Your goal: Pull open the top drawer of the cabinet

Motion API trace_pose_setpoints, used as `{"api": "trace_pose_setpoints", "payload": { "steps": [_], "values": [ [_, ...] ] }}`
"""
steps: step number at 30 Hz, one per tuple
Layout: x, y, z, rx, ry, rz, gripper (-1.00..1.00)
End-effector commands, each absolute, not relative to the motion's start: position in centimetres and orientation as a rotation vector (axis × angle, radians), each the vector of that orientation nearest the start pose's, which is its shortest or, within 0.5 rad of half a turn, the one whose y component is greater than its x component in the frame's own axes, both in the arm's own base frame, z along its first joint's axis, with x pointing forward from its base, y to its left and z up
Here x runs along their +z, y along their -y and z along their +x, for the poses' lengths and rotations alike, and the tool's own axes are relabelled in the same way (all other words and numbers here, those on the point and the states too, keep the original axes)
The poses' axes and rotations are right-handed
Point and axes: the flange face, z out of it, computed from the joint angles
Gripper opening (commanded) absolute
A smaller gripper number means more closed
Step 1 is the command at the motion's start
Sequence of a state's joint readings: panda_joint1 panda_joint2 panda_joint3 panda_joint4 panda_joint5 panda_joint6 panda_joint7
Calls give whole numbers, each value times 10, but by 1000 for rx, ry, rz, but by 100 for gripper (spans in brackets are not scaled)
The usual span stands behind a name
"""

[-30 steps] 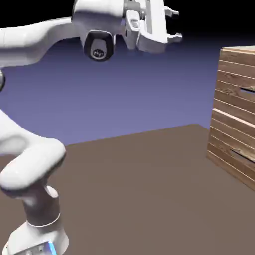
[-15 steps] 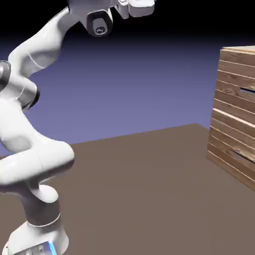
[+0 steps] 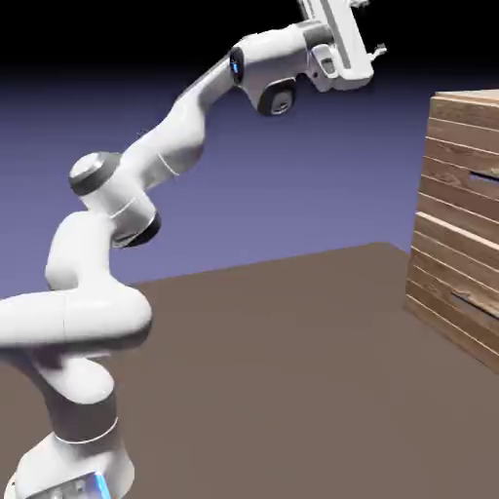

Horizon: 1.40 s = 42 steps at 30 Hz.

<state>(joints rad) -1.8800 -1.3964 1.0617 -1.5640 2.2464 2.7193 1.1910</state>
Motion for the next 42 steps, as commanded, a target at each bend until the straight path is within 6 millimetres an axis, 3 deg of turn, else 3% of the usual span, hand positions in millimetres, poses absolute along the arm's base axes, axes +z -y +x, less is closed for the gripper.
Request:
{"api": "trace_pose_setpoints", "payload": {
  "steps": [1, 4, 8, 12, 13, 27, 28, 29, 42],
  "values": [
    [695, -143, 600, -1024, -1236, -768, 0],
    [644, -122, 649, -927, -1289, -755, 0],
    [567, -78, 708, -785, -1376, -710, 0],
    [482, -19, 753, -631, -1471, -627, 0],
    [472, -11, 757, -613, -1482, -615, 0],
    [472, -11, 807, -613, -1482, -615, 0],
    [472, -11, 807, -613, -1482, -615, -100],
    [472, -11, 807, -613, -1482, -615, -100],
    [472, -11, 757, -613, -1482, -615, -100]
  ]
}}
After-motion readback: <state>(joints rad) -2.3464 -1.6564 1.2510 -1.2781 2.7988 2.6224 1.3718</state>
